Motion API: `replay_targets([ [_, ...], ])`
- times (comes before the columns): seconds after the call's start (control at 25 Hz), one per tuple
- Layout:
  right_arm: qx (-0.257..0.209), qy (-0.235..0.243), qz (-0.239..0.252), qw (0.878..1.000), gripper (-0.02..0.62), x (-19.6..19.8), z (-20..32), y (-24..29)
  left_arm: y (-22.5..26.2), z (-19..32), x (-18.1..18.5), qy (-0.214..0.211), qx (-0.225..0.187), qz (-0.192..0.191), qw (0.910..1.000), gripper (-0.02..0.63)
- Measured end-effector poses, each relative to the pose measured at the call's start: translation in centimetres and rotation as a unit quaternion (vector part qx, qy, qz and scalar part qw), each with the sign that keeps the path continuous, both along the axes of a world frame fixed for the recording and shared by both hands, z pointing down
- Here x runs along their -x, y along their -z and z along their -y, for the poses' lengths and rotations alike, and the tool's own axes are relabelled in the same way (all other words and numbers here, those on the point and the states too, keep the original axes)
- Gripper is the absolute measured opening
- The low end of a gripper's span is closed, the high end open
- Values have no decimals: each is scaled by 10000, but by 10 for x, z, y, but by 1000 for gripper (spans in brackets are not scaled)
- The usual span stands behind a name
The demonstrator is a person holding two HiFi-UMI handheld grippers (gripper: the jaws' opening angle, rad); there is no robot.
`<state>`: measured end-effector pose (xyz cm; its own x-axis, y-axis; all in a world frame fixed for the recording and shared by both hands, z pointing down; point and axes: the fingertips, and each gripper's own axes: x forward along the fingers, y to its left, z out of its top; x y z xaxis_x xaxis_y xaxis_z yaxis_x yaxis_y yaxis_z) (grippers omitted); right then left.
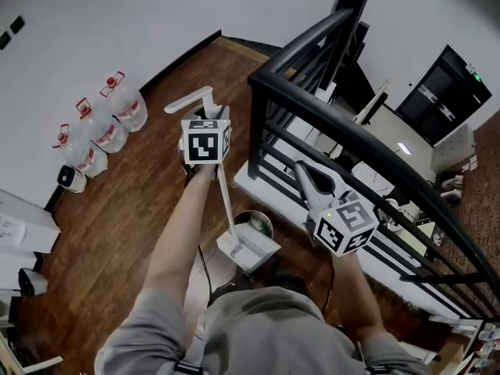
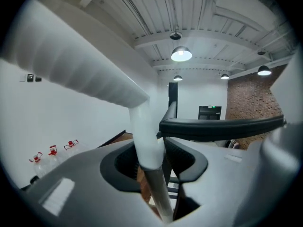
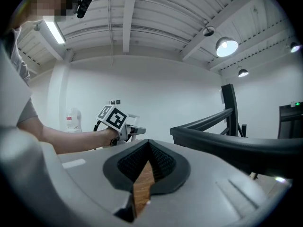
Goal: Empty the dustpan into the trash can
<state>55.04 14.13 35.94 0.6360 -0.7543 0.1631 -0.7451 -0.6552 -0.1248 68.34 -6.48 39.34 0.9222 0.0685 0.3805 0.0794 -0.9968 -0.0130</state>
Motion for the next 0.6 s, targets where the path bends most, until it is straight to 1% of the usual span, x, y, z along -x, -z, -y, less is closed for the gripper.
replay_targets([
  [0.16,-181,363,-101,9991,-2,37,-2,8,18,-5,58,138,89,-202,9997,153],
  [0.32,-316,765,-121,9965,-1,90,-15,17,42,-19,134,207,232,-430,9986,149],
  [0.44,-389,1099,-38,9932,0,124,-20,12,51,-23,189,332,326,-606,9971,149],
  [0.6,-455,1517,15,9874,-1,165,-6,12,50,-21,259,464,494,-648,9956,144],
])
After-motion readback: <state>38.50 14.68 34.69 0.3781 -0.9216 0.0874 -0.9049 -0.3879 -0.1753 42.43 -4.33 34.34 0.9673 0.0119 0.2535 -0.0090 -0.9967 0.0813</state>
